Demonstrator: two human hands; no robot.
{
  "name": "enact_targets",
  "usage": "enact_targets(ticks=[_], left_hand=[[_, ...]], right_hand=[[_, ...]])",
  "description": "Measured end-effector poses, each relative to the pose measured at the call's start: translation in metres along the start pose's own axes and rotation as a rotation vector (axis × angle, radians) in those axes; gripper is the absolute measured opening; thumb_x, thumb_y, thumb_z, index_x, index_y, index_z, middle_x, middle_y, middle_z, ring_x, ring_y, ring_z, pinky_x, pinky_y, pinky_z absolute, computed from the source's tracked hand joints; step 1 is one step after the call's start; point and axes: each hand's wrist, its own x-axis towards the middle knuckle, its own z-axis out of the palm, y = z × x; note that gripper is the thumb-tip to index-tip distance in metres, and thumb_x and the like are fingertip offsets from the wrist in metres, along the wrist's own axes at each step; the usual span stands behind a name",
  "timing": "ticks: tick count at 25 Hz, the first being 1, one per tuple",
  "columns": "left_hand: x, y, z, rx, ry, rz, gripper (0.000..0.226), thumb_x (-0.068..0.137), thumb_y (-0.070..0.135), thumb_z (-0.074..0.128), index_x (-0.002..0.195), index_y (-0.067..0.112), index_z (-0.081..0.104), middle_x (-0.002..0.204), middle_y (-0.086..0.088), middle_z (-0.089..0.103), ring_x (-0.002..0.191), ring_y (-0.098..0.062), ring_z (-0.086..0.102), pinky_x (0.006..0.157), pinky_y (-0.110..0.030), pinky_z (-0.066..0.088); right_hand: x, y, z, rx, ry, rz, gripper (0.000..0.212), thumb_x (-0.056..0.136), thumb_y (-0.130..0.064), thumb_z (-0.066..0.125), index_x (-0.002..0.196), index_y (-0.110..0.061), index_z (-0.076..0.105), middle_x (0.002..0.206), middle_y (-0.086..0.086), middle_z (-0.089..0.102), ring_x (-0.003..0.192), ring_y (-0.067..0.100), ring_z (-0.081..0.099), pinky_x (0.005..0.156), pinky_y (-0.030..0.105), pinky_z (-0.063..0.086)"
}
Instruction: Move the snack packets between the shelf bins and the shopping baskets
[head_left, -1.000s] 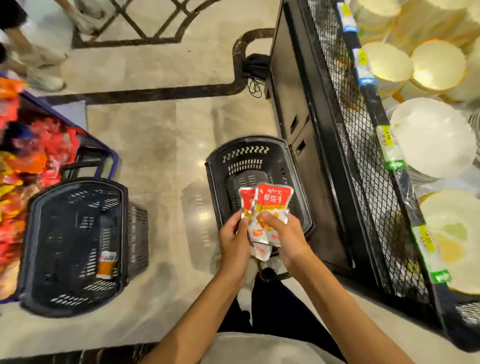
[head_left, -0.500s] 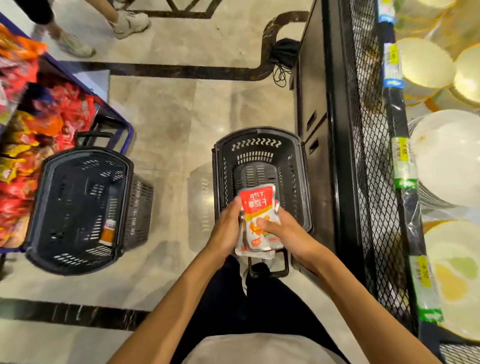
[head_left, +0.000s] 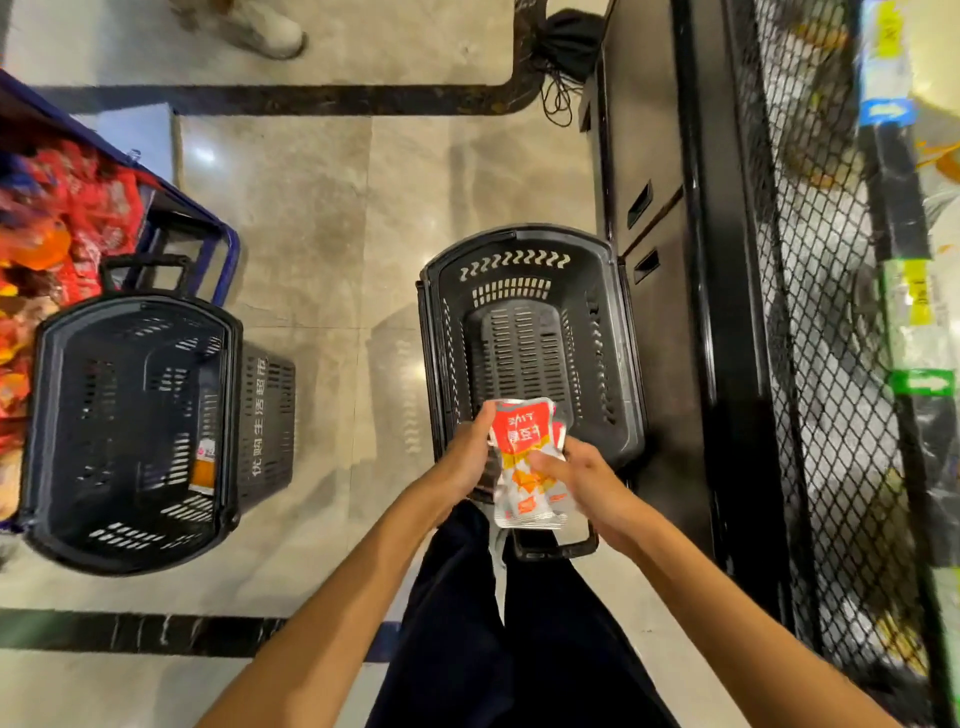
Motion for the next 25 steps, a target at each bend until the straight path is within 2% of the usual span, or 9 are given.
enact_targets(ticks=[3, 5, 9, 12, 16, 20, 22, 24, 25], left_hand=[[0.069, -0.036, -0.022, 0.483, 0.296, 0.189, 0.042, 0.099, 0.041, 0.034, 0.122, 0.015, 0.057, 0.127, -0.009, 0.054, 0.119, -0.022, 0.047, 0.100, -0.031, 0.035], [0.123, -0.068, -0.039, 0.771, 0.465, 0.317, 0.041, 0.097, 0.033, 0.046, 0.134, 0.015, 0.048, 0.138, -0.005, 0.045, 0.128, -0.022, 0.039, 0.109, -0.033, 0.029], [0.231, -0.130, -0.057, 1.064, 0.528, 0.468, 0.049, 0.092, 0.036, 0.041, 0.135, 0.012, 0.049, 0.145, -0.008, 0.042, 0.139, -0.028, 0.028, 0.116, -0.041, 0.013], [0.282, -0.162, -0.054, 1.276, 0.592, 0.582, 0.054, 0.088, 0.040, 0.038, 0.132, 0.012, 0.053, 0.144, -0.007, 0.044, 0.138, -0.033, 0.023, 0.114, -0.048, 0.012], [0.299, -0.179, -0.053, 1.201, 0.715, 0.672, 0.058, 0.086, 0.038, 0.046, 0.135, 0.009, 0.048, 0.147, -0.007, 0.041, 0.140, -0.032, 0.016, 0.115, -0.045, 0.006], [0.299, -0.179, -0.053, 1.181, 0.725, 0.675, 0.060, 0.084, 0.035, 0.055, 0.135, 0.005, 0.050, 0.143, -0.010, 0.045, 0.139, -0.033, 0.015, 0.116, -0.045, 0.005], [0.300, -0.177, -0.053, 1.158, 0.725, 0.666, 0.059, 0.083, 0.033, 0.057, 0.134, 0.005, 0.050, 0.141, -0.010, 0.048, 0.138, -0.034, 0.016, 0.116, -0.046, 0.005], [0.300, -0.176, -0.052, 1.149, 0.723, 0.670, 0.058, 0.081, 0.032, 0.059, 0.133, 0.005, 0.052, 0.139, -0.011, 0.050, 0.138, -0.035, 0.016, 0.116, -0.046, 0.005], [0.300, -0.177, -0.052, 1.153, 0.725, 0.677, 0.058, 0.081, 0.031, 0.060, 0.132, 0.005, 0.052, 0.138, -0.011, 0.050, 0.138, -0.035, 0.017, 0.116, -0.046, 0.005]], right_hand=[[0.065, 0.014, -0.036, -0.014, 0.138, 0.067, 0.014, 0.090, -0.012, 0.059, 0.102, -0.005, 0.059, 0.070, -0.005, 0.071, 0.058, 0.009, 0.067, 0.053, 0.022, 0.052], [0.131, 0.028, -0.059, -0.047, 0.236, 0.099, 0.016, 0.090, -0.014, 0.061, 0.102, -0.003, 0.059, 0.066, -0.002, 0.069, 0.051, 0.010, 0.063, 0.045, 0.023, 0.050], [0.280, 0.065, -0.087, -0.121, 0.291, 0.107, 0.006, 0.091, -0.011, 0.058, 0.088, -0.007, 0.061, 0.049, -0.007, 0.062, 0.041, 0.002, 0.056, 0.040, 0.016, 0.044], [0.391, 0.110, -0.091, -0.172, 0.214, 0.137, 0.017, 0.092, -0.005, 0.053, 0.076, -0.008, 0.057, 0.044, -0.008, 0.060, 0.038, -0.001, 0.054, 0.040, 0.015, 0.041], [0.496, 0.158, -0.080, -0.205, 0.191, 0.152, 0.019, 0.090, 0.003, 0.050, 0.075, -0.008, 0.054, 0.039, -0.008, 0.058, 0.033, 0.001, 0.053, 0.036, 0.014, 0.039], [0.546, 0.177, -0.065, -0.223, 0.156, 0.161, 0.022, 0.083, 0.010, 0.052, 0.070, -0.007, 0.055, 0.039, -0.006, 0.057, 0.034, 0.003, 0.053, 0.039, 0.016, 0.045], [0.561, 0.184, -0.062, -0.206, 0.187, 0.179, 0.018, 0.085, 0.006, 0.055, 0.073, -0.008, 0.055, 0.040, -0.007, 0.058, 0.035, 0.004, 0.055, 0.041, 0.019, 0.047], [0.571, 0.189, -0.060, -0.165, 0.224, 0.176, 0.007, 0.086, -0.001, 0.060, 0.083, -0.005, 0.056, 0.049, -0.004, 0.064, 0.042, 0.007, 0.059, 0.046, 0.023, 0.051], [0.575, 0.191, -0.059, -0.150, 0.240, 0.179, 0.010, 0.086, -0.004, 0.062, 0.093, -0.001, 0.057, 0.064, 0.001, 0.069, 0.053, 0.011, 0.063, 0.056, 0.027, 0.056]])
